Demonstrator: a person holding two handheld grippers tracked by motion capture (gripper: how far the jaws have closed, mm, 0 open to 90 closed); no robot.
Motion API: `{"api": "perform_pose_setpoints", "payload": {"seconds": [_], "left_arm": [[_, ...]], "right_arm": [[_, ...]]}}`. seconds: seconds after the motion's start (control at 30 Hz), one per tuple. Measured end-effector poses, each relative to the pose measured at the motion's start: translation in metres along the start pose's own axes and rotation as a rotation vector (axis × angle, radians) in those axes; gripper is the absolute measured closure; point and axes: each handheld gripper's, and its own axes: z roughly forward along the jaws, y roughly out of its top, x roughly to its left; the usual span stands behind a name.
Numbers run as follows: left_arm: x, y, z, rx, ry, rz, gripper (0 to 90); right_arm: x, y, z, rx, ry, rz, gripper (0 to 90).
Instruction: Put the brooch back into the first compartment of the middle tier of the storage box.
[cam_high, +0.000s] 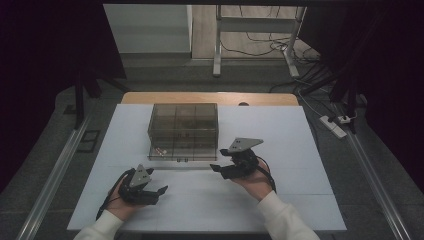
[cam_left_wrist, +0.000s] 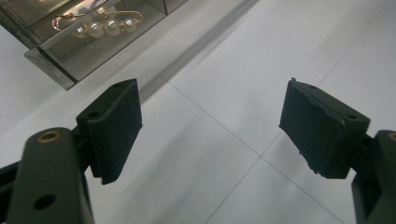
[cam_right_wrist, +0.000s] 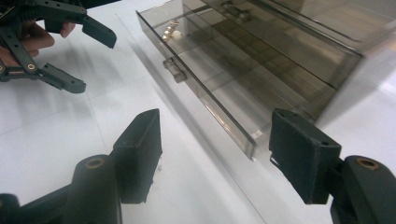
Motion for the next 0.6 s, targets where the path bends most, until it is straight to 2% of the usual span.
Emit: {"api": "perform_pose_setpoints", "payload": {"seconds": [0.13, 0.6], "left_arm": [[0.0, 0.0, 0.0, 0.0, 0.0, 0.0, 20.5], [0.0, 0.0, 0.0, -0.003, 0.002, -0.004, 20.5]], "right_arm": [[-0.005, -0.012, -0.013, -0.013, -0.027, 0.014, 33.5], [-0.016, -0.065, -0.058, 0.01, -0.095, 0.077, 27.7]]}}
